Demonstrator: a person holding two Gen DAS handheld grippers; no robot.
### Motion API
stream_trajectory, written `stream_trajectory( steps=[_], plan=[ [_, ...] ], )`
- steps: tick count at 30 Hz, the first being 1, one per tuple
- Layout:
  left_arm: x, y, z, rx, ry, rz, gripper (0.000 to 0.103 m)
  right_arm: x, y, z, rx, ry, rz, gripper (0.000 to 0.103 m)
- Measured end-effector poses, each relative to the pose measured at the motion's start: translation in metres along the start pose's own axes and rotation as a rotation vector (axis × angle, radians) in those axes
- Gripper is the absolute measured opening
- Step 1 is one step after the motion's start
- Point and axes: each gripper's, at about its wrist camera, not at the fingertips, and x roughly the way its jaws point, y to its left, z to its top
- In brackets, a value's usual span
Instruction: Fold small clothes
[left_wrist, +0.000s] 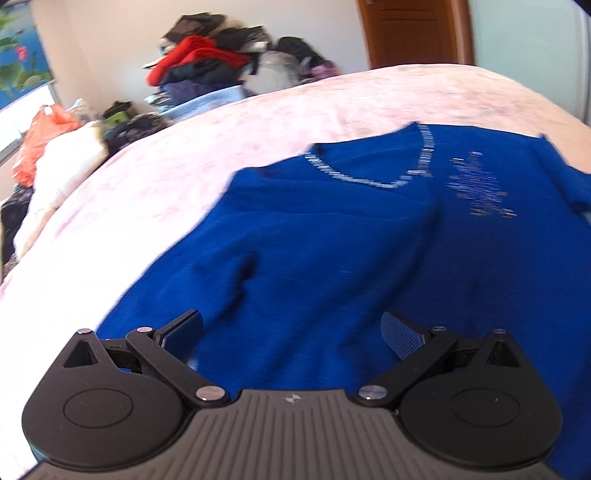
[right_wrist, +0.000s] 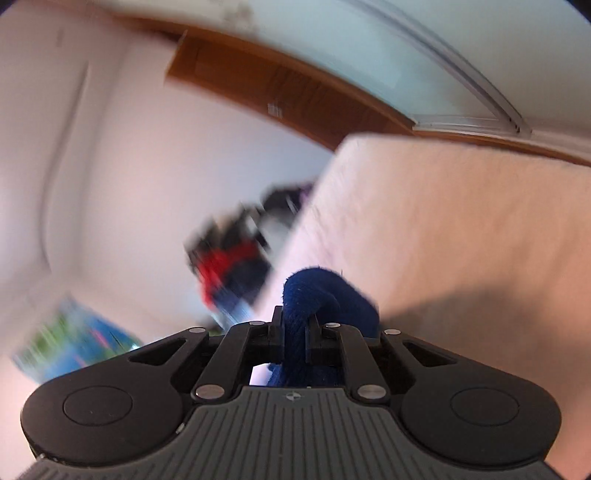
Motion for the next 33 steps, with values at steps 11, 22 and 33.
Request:
stream_trajectory(
  steps=[11, 22, 33],
  plan=[
    [0.051, 0.07, 0.04, -0.003, -0.012, 0.168, 0.103, -0.015, 0.031, 0.039, -0.017, -0.211, 0.059, 0.014],
    [0.124, 0.064, 0.101, 0.26, -0.175, -0.076, 0.103, 0.108, 0.121, -0.076, -0.163, 0.248, 0.229, 0.014],
    [0.175, 0.054, 0.113, 0.357, -0.083, -0.262, 0.022, 0.159, 0.125, -0.146, -0.164, 0.502, 0.178, 0.016]
  ],
)
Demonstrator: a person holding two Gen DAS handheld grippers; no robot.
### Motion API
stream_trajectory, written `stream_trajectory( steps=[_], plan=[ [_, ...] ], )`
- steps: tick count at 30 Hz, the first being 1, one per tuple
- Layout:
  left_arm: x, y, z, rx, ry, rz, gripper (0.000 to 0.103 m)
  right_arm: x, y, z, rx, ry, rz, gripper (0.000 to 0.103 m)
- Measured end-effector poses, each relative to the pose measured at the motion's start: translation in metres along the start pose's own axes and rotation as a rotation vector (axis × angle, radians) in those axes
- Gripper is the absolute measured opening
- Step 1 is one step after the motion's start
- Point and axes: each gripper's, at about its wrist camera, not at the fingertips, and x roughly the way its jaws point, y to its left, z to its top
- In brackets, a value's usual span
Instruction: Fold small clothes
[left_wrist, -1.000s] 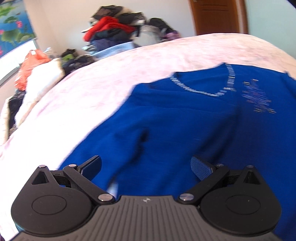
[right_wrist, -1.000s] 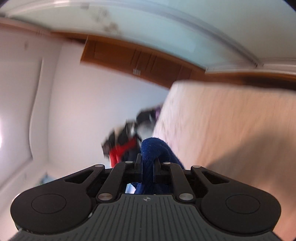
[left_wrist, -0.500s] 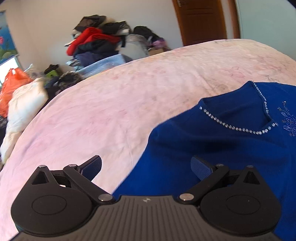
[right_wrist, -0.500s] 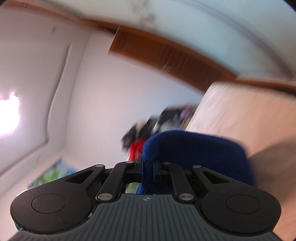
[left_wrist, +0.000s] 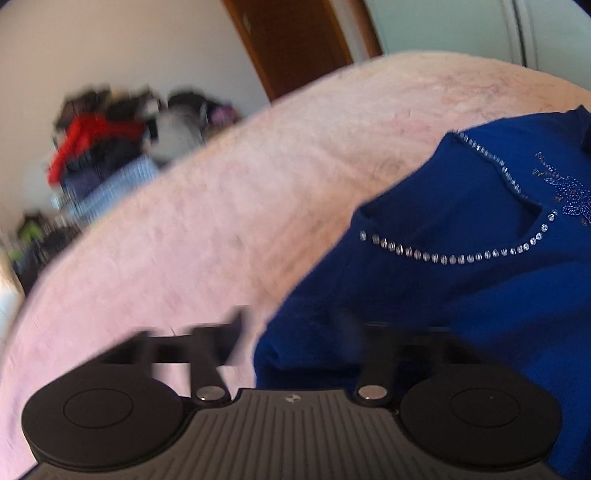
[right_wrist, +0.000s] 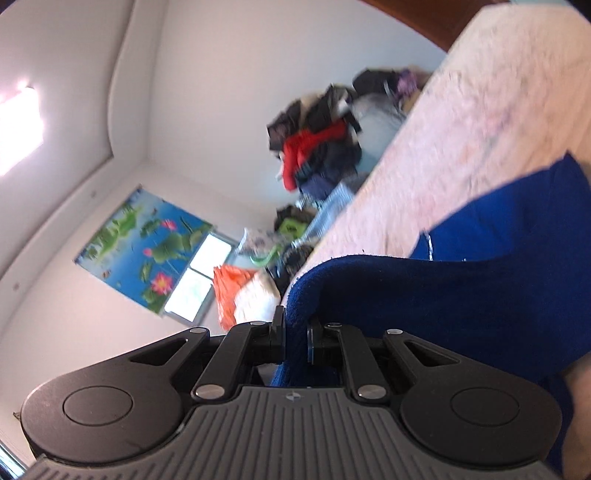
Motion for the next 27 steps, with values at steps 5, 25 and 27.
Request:
stream_trajectory(
  steps=[5, 25, 27],
  plan=[
    [-0.004, 0.013, -0.005, -0.139, -0.007, -0.058, 0.006, 0.01, -0.008, -0.009, 0.01, 0.035, -0.018, 0.016],
    [0.027, 0.069, 0.02, -0.319, 0.025, 0.163, 0.012, 0.008, 0.011, 0.026, -0.067, -0.058, 0.027, 0.016],
    [0.01, 0.085, 0.01, -0.38, 0.035, 0.091, 0.013, 0.009, 0.009, 0.024, -0.063, -0.052, 0.028, 0.016]
  ],
)
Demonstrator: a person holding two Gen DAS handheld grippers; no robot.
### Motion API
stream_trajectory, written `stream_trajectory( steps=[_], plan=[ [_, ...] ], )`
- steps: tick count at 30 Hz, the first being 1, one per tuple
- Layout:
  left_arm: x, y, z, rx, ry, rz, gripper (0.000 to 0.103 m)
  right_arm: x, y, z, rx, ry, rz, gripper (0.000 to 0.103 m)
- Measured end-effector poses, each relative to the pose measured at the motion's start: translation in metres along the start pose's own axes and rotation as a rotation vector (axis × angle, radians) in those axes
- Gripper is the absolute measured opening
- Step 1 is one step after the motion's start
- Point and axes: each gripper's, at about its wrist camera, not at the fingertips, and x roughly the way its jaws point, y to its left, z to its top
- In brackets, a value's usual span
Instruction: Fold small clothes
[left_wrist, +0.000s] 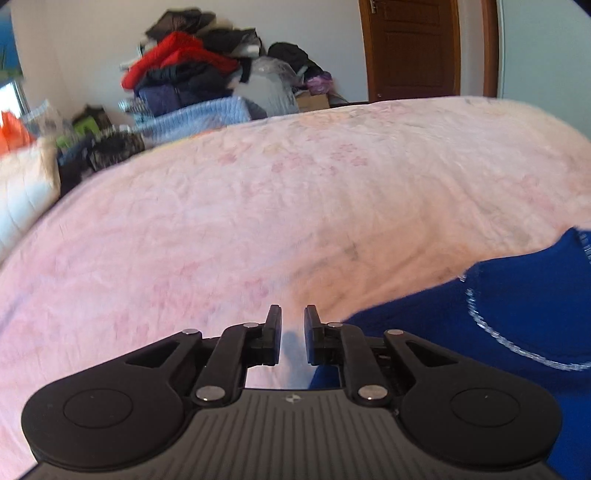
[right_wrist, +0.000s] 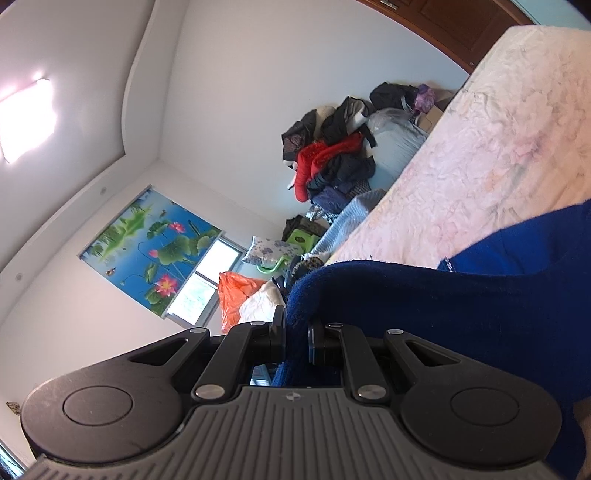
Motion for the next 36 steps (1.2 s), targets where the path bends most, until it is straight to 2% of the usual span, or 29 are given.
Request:
stream_trajectory(
  steps=[2, 4, 6, 7, 9, 13, 15, 16, 17, 18, 19, 20, 21, 25, 30, 33, 36],
  plan=[
    [-0.021, 0.011, -0.011, -0.002, 0.008, -0.046, 0.016, 0.0, -0.001, -0.001, -0.001, 0.002, 0.004, 0.016],
    [-0.044, 0.016, -0.031, 0.044, -0.003, -0.062, 0.035, 0.001, -0.001, -0.001, 0.001, 0.003, 0.013, 0.016],
    [-0.068, 0.019, -0.054, 0.09, -0.034, -0.072, 0.087, 0.004, -0.001, -0.001, 0.003, 0.005, 0.022, 0.016],
    [-0.08, 0.021, -0.068, 0.117, -0.059, -0.085, 0.092, 0.005, 0.0, -0.001, 0.003, 0.007, 0.026, 0.016],
    [-0.096, 0.023, -0.09, 0.164, -0.071, -0.092, 0.093, 0.009, 0.001, -0.001, 0.004, 0.016, 0.03, 0.016],
    [-0.098, 0.031, -0.122, 0.175, 0.031, -0.094, 0.093, 0.02, 0.001, -0.005, 0.009, 0.042, 0.027, 0.016],
    [-0.093, 0.034, -0.135, 0.171, 0.061, -0.06, 0.092, 0.024, 0.003, -0.009, 0.007, 0.052, 0.029, 0.016],
    [-0.092, 0.038, -0.139, 0.14, 0.054, -0.069, 0.091, 0.025, 0.004, -0.01, 0.007, 0.057, 0.029, 0.016],
    [-0.093, 0.042, -0.14, 0.098, 0.056, -0.102, 0.073, 0.027, 0.006, -0.011, 0.007, 0.06, 0.029, 0.016],
    [-0.095, 0.047, -0.139, 0.05, 0.068, -0.159, 0.043, 0.028, 0.006, -0.012, 0.008, 0.063, 0.027, 0.017],
    [-0.097, 0.048, -0.138, 0.022, 0.076, -0.173, 0.03, 0.029, 0.007, -0.013, 0.007, 0.066, 0.022, 0.017],
    [-0.099, 0.046, -0.137, 0.029, 0.077, -0.143, 0.012, 0.03, 0.008, -0.014, 0.006, 0.068, 0.018, 0.017],
    [-0.102, 0.042, -0.138, 0.059, 0.076, -0.114, 0.006, 0.031, 0.009, -0.014, 0.006, 0.07, 0.015, 0.017],
    [-0.111, 0.035, -0.139, 0.077, 0.034, -0.064, 0.004, 0.029, 0.013, -0.014, -0.004, 0.059, 0.018, 0.017],
    [-0.122, 0.048, -0.128, 0.075, -0.038, 0.093, 0.004, 0.024, 0.019, -0.009, -0.029, 0.027, 0.023, 0.017],
    [-0.113, 0.062, -0.122, 0.075, 0.006, 0.129, 0.004, 0.02, 0.023, -0.005, -0.043, 0.004, 0.03, 0.017],
    [-0.104, 0.057, -0.122, 0.099, 0.048, 0.123, 0.007, 0.018, 0.02, -0.002, -0.032, -0.016, 0.028, 0.017]
  ],
)
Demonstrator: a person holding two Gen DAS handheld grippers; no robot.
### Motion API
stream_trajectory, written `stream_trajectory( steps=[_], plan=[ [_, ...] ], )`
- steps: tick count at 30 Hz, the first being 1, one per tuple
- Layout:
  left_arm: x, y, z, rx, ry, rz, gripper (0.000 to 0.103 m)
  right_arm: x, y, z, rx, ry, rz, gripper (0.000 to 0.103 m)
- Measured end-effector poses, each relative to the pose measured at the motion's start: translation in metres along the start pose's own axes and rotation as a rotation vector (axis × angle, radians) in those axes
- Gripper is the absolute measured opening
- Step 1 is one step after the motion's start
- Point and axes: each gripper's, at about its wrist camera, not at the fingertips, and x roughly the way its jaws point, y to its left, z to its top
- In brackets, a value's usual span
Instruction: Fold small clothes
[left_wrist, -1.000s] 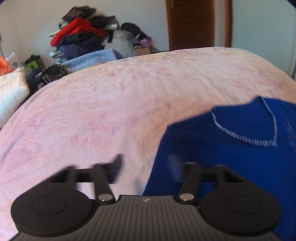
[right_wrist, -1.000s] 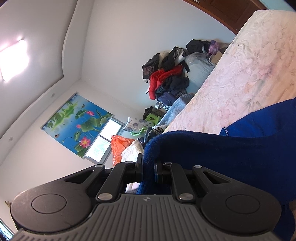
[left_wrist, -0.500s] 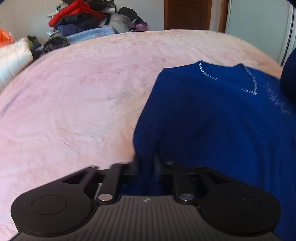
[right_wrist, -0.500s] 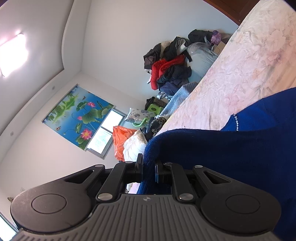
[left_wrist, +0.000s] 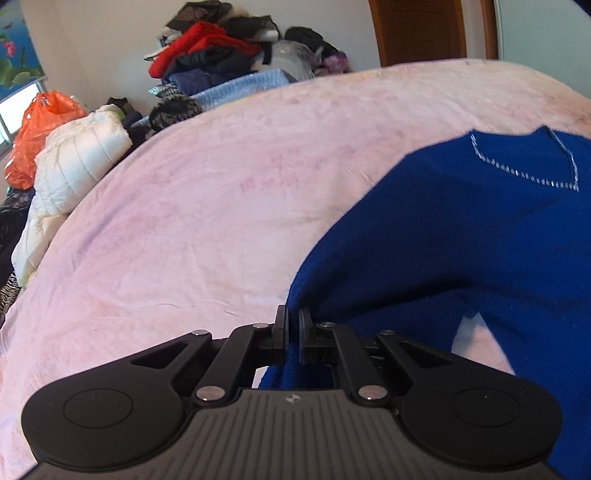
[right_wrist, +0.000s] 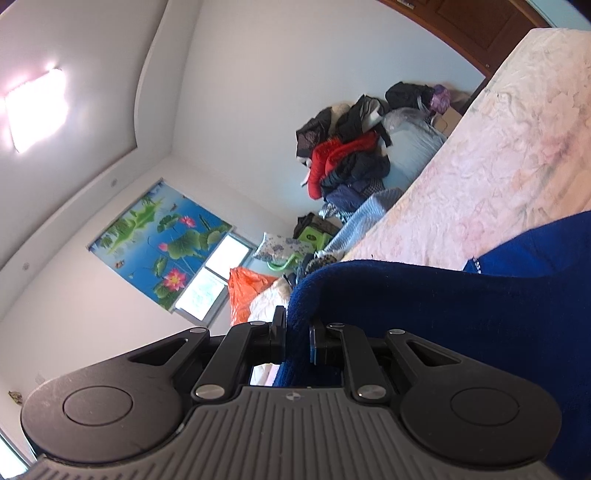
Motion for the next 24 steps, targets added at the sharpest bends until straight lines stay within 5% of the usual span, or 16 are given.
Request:
stream_trajectory(
  steps=[3, 7, 10, 12, 17, 20, 24],
  plan=[
    [-0.008, -0.005, 0.003, 0.007, -0.049, 0.072, 0.008, -0.002, -0.004, 0.0, 0.016, -0.007, -0.007, 0.017],
    [-0.021, 0.006, 0.017, -0.138, -0.06, 0.078, 0.014, -0.013, 0.005, 0.012, -0.015, -0.047, 0.0, 0.017],
    [-0.036, -0.008, 0.028, -0.186, -0.092, 0.028, 0.042, -0.02, 0.018, 0.021, -0.061, -0.082, 0.017, 0.017],
    [-0.049, -0.032, 0.033, -0.16, -0.142, 0.013, 0.083, -0.02, 0.018, 0.022, -0.062, -0.088, 0.019, 0.017],
    [-0.068, -0.109, 0.041, -0.017, -0.204, -0.009, 0.086, -0.006, 0.007, 0.015, -0.011, -0.058, 0.015, 0.017],
    [-0.068, -0.141, 0.043, 0.028, -0.212, -0.054, 0.086, 0.004, 0.012, 0.01, -0.016, -0.053, 0.036, 0.017],
    [-0.061, -0.16, 0.041, 0.024, -0.201, -0.021, 0.086, 0.022, 0.01, 0.006, -0.016, -0.019, 0.037, 0.017]
  ],
)
